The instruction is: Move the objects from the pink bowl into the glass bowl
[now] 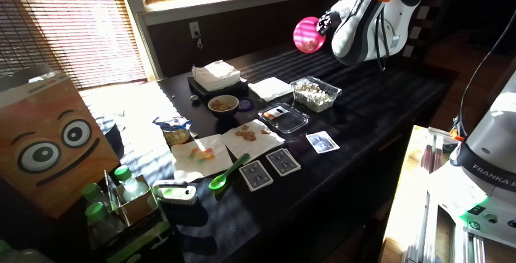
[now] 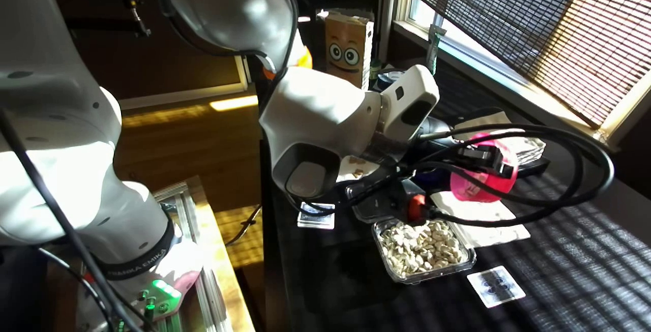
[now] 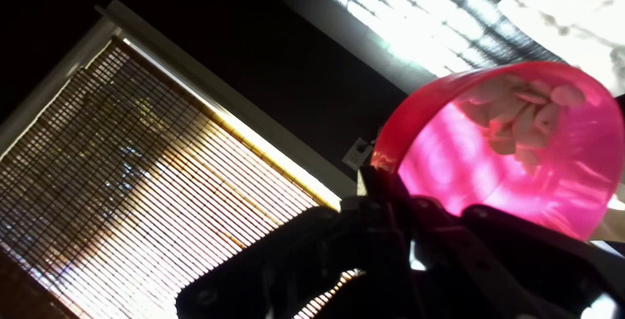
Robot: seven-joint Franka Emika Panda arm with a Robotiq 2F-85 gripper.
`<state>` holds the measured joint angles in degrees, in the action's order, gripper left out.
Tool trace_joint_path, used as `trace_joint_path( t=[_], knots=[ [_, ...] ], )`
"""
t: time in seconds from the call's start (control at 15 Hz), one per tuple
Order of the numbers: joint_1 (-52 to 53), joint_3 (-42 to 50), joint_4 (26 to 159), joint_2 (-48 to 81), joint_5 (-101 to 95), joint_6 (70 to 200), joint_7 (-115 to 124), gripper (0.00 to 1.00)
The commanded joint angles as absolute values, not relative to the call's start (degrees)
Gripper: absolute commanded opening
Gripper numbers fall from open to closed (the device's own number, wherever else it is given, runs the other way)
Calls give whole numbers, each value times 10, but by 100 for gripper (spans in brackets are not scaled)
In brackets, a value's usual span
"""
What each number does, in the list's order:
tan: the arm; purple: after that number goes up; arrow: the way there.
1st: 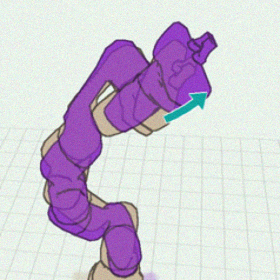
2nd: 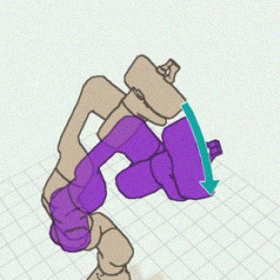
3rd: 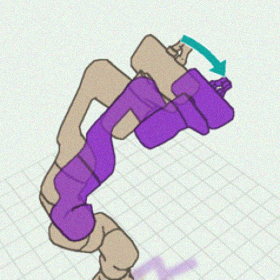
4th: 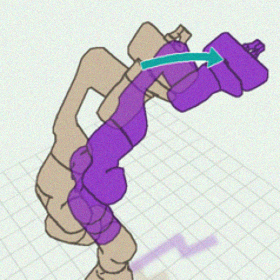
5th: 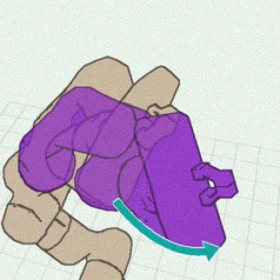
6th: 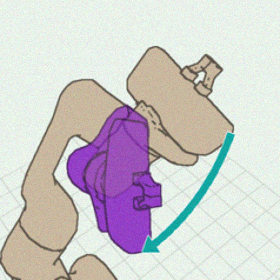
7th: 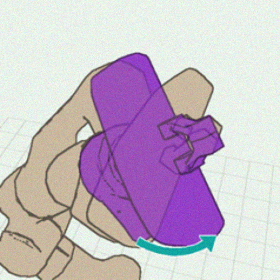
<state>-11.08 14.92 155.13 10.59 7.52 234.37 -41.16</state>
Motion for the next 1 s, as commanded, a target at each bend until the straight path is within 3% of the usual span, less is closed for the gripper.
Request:
trace_joint_path(
  t=[0.0, 0.27, 0.93],
  knots=[
    [-112, 162, 1555, 128, 44, 2400, -411, 1],
    [-113, 172, 1552, 153, 34, 2452, -416, 1],
    [-118, 184, 1529, 101, -44, 2415, -441, 1]
  ],
)
